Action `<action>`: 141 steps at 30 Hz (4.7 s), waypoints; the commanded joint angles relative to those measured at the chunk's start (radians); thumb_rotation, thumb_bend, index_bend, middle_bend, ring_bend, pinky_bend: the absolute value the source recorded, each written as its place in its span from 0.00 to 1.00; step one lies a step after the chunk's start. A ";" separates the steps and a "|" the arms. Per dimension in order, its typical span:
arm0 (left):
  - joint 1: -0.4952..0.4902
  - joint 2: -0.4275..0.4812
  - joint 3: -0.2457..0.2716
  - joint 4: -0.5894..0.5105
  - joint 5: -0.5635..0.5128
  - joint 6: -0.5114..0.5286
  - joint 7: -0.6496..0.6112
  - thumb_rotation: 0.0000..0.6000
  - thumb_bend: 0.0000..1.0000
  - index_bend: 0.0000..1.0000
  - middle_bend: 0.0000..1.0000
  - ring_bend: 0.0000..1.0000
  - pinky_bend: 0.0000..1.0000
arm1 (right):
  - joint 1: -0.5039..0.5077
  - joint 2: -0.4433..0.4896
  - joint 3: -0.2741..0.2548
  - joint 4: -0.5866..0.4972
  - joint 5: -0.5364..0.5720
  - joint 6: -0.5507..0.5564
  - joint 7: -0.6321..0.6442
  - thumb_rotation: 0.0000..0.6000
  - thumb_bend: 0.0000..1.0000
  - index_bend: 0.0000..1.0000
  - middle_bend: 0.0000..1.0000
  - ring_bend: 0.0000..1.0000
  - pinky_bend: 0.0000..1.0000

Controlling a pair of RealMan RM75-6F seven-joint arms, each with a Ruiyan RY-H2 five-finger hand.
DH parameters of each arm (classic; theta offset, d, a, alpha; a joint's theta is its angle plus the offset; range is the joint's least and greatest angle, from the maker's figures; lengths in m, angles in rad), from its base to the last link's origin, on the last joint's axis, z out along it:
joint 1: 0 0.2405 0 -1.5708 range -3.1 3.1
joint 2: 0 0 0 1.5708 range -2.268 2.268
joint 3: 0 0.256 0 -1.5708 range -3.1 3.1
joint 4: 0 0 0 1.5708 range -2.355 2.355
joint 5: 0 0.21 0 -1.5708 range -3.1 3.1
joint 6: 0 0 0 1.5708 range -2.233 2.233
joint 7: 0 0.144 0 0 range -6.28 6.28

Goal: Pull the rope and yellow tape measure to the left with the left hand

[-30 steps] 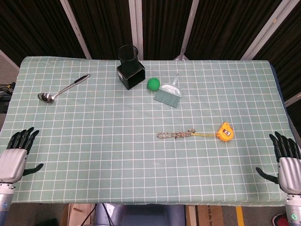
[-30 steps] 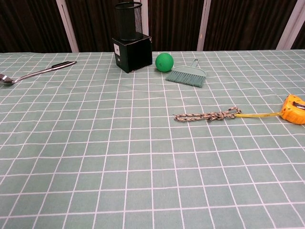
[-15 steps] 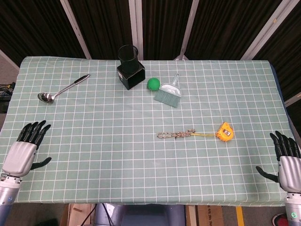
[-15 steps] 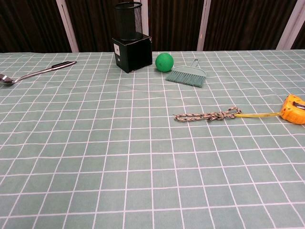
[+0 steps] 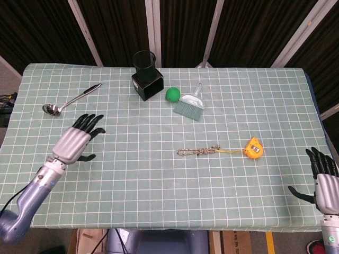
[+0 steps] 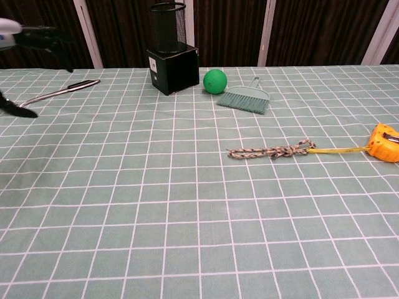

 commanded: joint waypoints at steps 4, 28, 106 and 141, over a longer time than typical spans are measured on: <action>-0.187 -0.117 -0.090 0.055 -0.154 -0.149 0.127 1.00 0.27 0.39 0.04 0.00 0.00 | 0.000 0.008 0.002 -0.011 0.010 -0.012 0.024 1.00 0.12 0.00 0.00 0.00 0.00; -0.547 -0.501 -0.072 0.392 -0.425 -0.292 0.321 1.00 0.37 0.49 0.07 0.00 0.00 | 0.009 0.030 0.014 -0.039 0.068 -0.073 0.096 1.00 0.12 0.00 0.00 0.00 0.00; -0.674 -0.749 -0.005 0.686 -0.441 -0.295 0.239 1.00 0.50 0.58 0.11 0.00 0.00 | 0.007 0.049 0.023 -0.063 0.102 -0.101 0.132 1.00 0.12 0.00 0.00 0.00 0.00; -0.297 -0.262 0.171 0.285 -0.050 0.214 0.096 1.00 0.51 0.57 0.13 0.00 0.00 | 0.003 0.039 0.021 -0.061 0.088 -0.078 0.093 1.00 0.12 0.00 0.00 0.00 0.00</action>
